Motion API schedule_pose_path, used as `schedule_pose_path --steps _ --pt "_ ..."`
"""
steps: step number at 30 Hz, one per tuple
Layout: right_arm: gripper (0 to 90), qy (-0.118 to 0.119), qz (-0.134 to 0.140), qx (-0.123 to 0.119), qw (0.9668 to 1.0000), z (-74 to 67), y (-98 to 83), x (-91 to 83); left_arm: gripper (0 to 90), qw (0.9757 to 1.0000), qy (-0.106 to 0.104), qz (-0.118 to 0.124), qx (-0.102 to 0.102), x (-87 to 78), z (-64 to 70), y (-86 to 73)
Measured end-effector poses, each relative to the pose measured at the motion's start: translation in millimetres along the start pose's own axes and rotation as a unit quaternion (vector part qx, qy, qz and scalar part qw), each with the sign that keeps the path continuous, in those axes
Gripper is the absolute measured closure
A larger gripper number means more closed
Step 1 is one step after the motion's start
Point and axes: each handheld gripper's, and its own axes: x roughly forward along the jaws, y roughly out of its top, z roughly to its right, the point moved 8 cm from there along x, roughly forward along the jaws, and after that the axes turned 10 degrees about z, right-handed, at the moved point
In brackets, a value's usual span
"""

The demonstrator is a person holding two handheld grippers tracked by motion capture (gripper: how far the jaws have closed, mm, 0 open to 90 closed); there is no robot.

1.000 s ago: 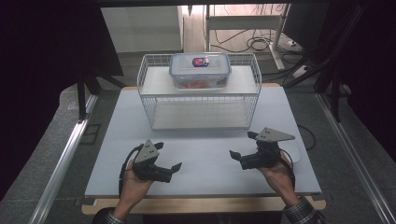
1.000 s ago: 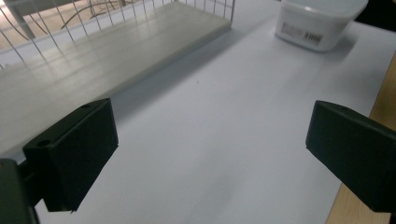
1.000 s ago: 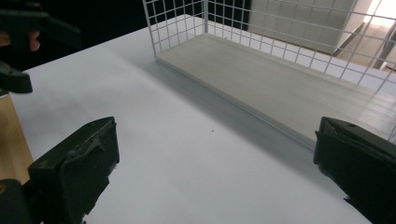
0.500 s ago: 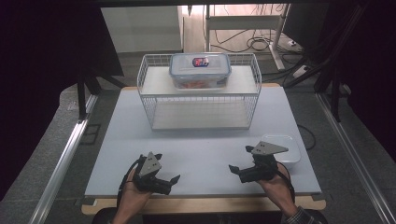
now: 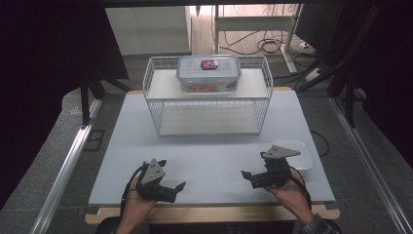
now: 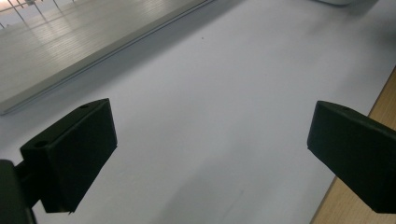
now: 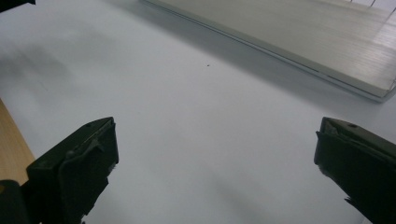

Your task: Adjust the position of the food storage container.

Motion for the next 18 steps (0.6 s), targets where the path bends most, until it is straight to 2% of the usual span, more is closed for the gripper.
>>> schedule_pose_path --steps 4,10,15,18 --pt "0.2 -0.011 -0.017 -0.008 0.9998 4.2 -3.9 0.2 1.1 1.0000 0.001 0.003 0.000 -0.3 -0.2 0.8" --pt "17.7 -0.031 -0.015 -0.015 0.9993 16.5 1.6 -9.5 1.1 1.0000 0.000 0.001 0.000 0.7 -0.8 -0.2" --pt "34.9 -0.056 -0.012 0.013 0.9983 35.9 4.5 -21.9 1.2 1.0000 0.002 0.006 -0.001 0.5 -0.6 0.9" --pt "46.3 -0.083 -0.019 0.010 0.9963 51.6 2.5 -29.9 1.2 1.0000 0.001 0.006 -0.002 0.9 -0.6 0.8"
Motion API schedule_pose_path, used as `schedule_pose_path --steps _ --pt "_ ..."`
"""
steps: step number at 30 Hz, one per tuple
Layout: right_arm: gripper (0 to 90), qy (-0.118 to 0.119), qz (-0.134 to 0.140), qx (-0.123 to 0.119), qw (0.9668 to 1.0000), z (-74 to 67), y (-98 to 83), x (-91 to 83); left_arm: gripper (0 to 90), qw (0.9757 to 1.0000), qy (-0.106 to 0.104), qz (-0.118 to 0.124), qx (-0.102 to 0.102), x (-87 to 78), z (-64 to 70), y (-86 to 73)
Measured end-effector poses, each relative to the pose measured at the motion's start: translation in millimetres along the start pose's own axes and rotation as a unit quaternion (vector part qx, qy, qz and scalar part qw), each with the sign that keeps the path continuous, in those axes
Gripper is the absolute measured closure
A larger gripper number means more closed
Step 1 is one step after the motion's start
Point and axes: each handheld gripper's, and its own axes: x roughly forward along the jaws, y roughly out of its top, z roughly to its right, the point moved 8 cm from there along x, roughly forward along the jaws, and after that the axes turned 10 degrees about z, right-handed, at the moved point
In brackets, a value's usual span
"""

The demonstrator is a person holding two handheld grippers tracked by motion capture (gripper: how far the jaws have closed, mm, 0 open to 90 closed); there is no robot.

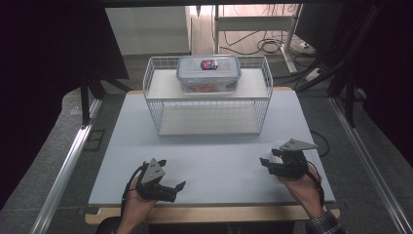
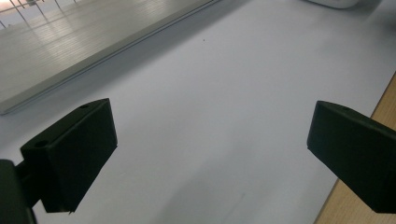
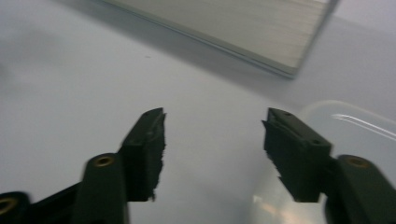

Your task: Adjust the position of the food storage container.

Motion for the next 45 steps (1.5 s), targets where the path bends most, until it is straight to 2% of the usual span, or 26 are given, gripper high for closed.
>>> schedule_pose_path --steps 3,8,11,16,22,30,33,38,41,45 --pt "55.3 -0.015 0.003 0.012 0.9998 15.1 -0.6 -5.9 1.2 1.0000 0.000 0.000 0.001 0.0 -0.1 -0.1" --pt "71.5 -0.042 -0.003 0.017 0.9990 35.7 -2.6 -14.7 1.2 1.0000 0.001 0.001 0.001 -0.4 -0.6 0.2" --pt "78.6 -0.058 -0.007 0.013 0.9982 46.7 -4.0 -20.2 1.3 1.0000 0.002 0.001 0.002 -0.8 -0.9 0.3" --pt "89.4 -0.091 -0.003 0.021 0.9956 70.0 -5.3 -31.5 1.4 1.0000 0.000 -0.001 0.003 0.3 0.0 -0.5" --pt "89.6 -0.128 -0.005 0.043 0.9909 98.5 -14.4 -43.1 1.4 1.0000 0.003 -0.002 0.001 0.6 -1.6 -1.0" --pt "89.6 -0.165 -0.013 0.050 0.9849 123.1 -25.9 -49.1 1.5 1.0000 0.005 -0.006 0.004 1.1 -2.2 -2.5" --pt "89.6 -0.171 -0.023 0.055 0.9834 128.1 -31.2 -47.8 1.5 1.0000 0.006 -0.005 0.001 1.4 -2.8 -2.6" --pt "89.6 -0.169 -0.033 0.060 0.9832 127.5 -35.4 -44.2 1.5 0.9999 0.006 -0.009 0.000 2.0 -2.9 -3.8" --pt "89.6 -0.150 -0.029 0.068 0.9859 120.5 -34.3 -40.4 1.5 0.9999 0.005 -0.011 0.000 2.2 -2.4 -4.5" --pt "89.6 -0.126 -0.032 0.065 0.9894 107.0 -32.3 -33.2 1.5 0.9999 0.004 -0.014 0.003 3.2 -1.7 -5.3"
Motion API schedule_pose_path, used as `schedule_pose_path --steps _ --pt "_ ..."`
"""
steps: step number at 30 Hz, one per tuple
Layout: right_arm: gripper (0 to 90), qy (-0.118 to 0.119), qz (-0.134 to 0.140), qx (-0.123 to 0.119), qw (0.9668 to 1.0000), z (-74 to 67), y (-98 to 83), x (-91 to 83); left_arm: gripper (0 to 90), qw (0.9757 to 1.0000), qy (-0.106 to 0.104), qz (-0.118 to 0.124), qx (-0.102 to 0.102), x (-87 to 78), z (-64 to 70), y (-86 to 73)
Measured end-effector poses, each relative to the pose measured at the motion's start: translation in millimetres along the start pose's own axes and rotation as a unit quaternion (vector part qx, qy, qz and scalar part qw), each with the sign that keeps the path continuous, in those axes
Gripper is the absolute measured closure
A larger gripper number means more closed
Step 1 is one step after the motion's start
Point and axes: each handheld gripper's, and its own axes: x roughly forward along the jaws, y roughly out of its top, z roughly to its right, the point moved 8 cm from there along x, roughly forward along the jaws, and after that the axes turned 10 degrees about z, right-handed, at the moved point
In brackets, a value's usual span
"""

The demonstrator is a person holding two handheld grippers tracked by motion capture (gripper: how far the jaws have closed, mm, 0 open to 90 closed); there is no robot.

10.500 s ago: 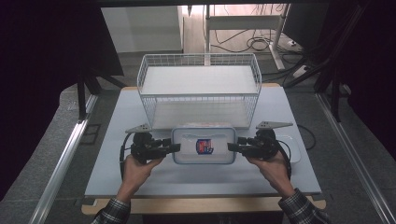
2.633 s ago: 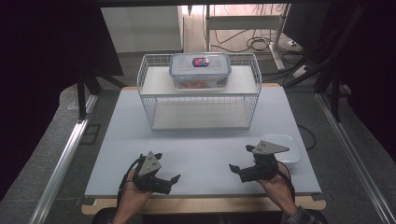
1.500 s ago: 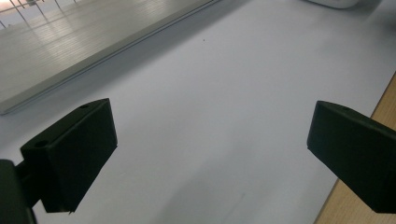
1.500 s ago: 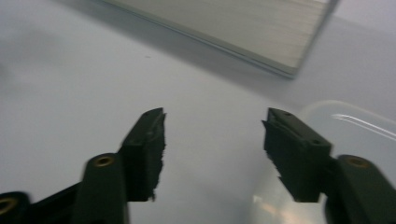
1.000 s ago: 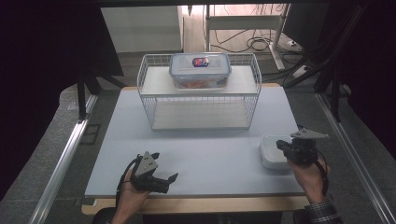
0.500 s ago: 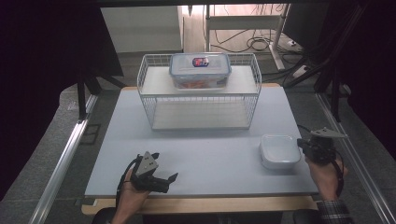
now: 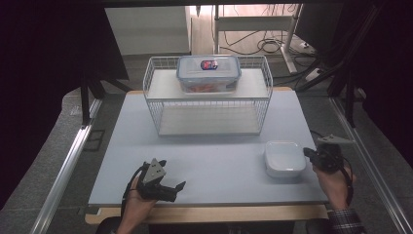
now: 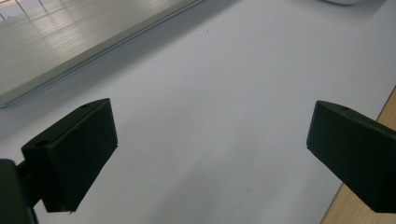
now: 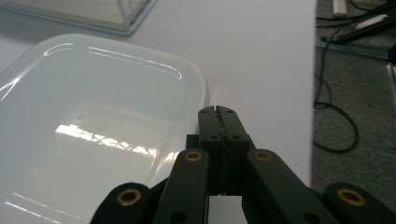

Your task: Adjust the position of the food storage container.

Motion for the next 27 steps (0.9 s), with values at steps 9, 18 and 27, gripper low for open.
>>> schedule_pose_path --steps 9,18,27 --pt "89.6 0.036 -0.013 -0.008 0.9992 -25.0 -2.2 1.9 1.5 1.0000 -0.001 -0.005 -0.002 0.9 0.0 -1.8" --pt "89.5 0.078 -0.017 -0.015 0.9967 -57.0 -0.8 9.1 1.5 1.0000 -0.002 -0.005 -0.008 1.8 -0.5 -2.6" --pt "89.1 0.126 -0.012 -0.032 0.9914 -98.9 4.6 23.4 1.6 0.9999 -0.003 -0.009 -0.011 3.6 -0.7 -3.9"
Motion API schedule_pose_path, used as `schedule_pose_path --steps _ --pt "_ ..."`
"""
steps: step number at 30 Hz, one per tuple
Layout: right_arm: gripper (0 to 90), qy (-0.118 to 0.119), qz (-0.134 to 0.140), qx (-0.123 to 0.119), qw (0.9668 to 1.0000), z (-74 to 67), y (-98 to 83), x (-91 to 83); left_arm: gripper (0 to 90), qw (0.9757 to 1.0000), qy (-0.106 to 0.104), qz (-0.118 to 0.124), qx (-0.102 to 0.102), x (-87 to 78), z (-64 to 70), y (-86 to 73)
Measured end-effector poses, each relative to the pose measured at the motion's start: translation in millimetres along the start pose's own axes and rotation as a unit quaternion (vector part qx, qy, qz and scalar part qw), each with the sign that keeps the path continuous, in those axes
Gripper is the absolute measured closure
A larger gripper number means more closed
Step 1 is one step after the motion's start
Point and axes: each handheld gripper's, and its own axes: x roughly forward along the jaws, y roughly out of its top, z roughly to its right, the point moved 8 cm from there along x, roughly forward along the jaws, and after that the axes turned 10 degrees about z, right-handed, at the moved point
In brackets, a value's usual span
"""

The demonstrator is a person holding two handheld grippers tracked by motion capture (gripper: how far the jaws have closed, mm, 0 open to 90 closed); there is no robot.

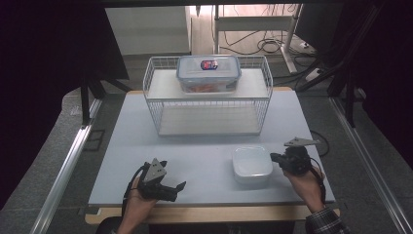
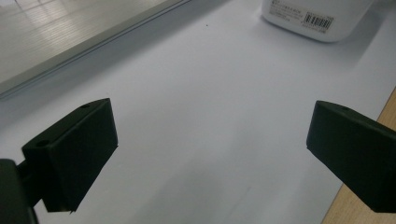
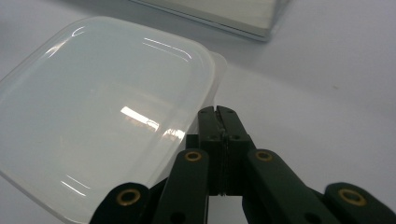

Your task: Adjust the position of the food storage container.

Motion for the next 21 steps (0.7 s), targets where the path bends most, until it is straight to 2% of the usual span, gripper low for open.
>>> schedule_pose_path --steps 5,10,16,21 --pt "89.0 0.029 -0.005 -0.012 0.9995 -22.9 3.8 14.3 1.6 1.0000 0.000 0.000 0.000 0.1 -0.2 -0.1" --pt "88.8 0.046 -0.021 -0.028 0.9983 -40.2 -0.9 17.5 1.6 1.0000 -0.001 0.000 -0.003 -0.1 -0.6 -0.5" --pt "88.7 0.077 -0.028 -0.019 0.9964 -55.9 -5.6 16.3 1.6 1.0000 -0.001 -0.004 -0.003 0.5 -0.2 -1.4" --pt "88.0 0.096 -0.041 -0.029 0.9942 -72.2 -9.5 26.4 1.6 0.9999 0.000 -0.010 -0.007 0.9 -1.6 -2.8"
